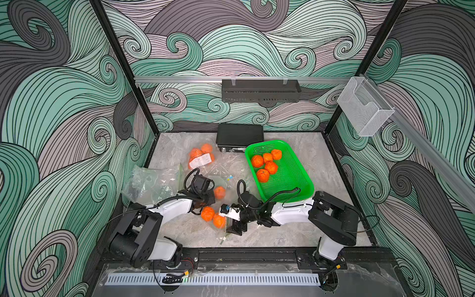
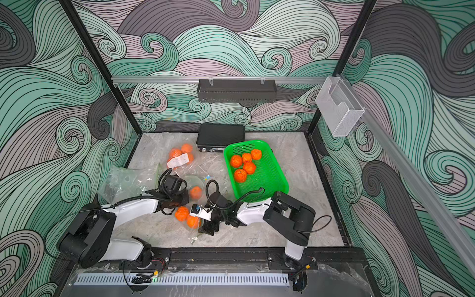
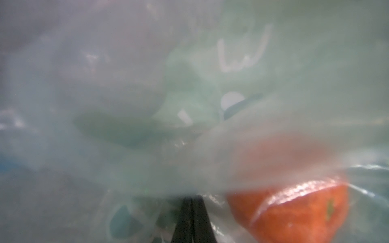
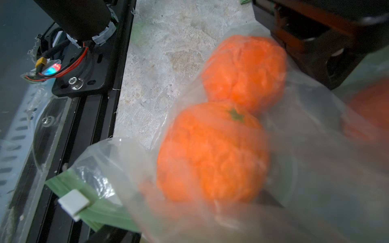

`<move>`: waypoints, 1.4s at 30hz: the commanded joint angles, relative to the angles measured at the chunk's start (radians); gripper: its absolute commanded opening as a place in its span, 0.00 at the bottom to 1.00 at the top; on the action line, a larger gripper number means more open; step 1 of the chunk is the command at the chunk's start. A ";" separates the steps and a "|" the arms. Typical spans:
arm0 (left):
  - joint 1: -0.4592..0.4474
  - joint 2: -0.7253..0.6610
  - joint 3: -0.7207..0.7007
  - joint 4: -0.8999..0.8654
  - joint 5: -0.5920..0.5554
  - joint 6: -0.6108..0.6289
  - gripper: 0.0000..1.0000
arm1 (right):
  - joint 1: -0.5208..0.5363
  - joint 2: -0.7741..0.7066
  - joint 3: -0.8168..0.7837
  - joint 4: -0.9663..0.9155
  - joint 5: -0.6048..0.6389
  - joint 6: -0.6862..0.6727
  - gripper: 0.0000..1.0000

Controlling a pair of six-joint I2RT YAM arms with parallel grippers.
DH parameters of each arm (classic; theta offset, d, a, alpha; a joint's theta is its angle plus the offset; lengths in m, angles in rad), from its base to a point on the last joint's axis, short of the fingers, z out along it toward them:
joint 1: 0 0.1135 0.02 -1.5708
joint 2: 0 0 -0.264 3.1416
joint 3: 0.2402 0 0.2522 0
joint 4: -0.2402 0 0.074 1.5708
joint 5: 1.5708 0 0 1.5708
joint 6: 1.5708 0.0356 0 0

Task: Open the zip-top bag and take out the orange
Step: Pick up the orange from the zipper food storage bag.

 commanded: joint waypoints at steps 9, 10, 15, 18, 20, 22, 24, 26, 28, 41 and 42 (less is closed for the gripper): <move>-0.013 0.029 -0.009 -0.067 0.000 0.001 0.00 | 0.012 0.065 0.095 0.094 -0.039 0.059 0.79; -0.013 0.028 -0.009 -0.068 0.000 0.000 0.00 | 0.012 0.072 0.100 0.095 -0.047 0.067 0.76; -0.013 0.026 -0.010 -0.067 0.004 0.003 0.00 | 0.010 0.056 0.071 0.107 -0.039 0.081 0.60; -0.014 0.028 -0.008 -0.068 0.004 0.005 0.00 | 0.000 0.026 0.039 0.107 -0.029 0.095 0.54; -0.015 0.028 -0.006 -0.068 0.003 0.006 0.00 | -0.011 -0.002 0.010 0.106 -0.018 0.108 0.53; -0.015 0.025 -0.008 -0.069 0.004 0.005 0.00 | -0.024 -0.029 -0.017 0.100 -0.012 0.125 0.53; -0.015 0.022 -0.012 -0.066 0.004 0.005 0.00 | -0.041 -0.064 -0.038 0.075 0.006 0.136 0.53; -0.015 0.020 -0.012 -0.065 0.003 0.005 0.00 | -0.064 -0.105 -0.066 0.058 0.029 0.153 0.53; -0.015 0.022 -0.010 -0.066 0.003 0.005 0.00 | -0.086 -0.141 -0.088 0.040 0.049 0.176 0.53; -0.016 0.026 -0.003 -0.069 0.004 0.011 0.00 | -0.142 -0.321 -0.167 -0.113 0.173 0.271 0.59; -0.015 0.027 -0.004 -0.069 0.003 0.011 0.00 | -0.143 -0.329 -0.166 -0.122 0.178 0.276 0.59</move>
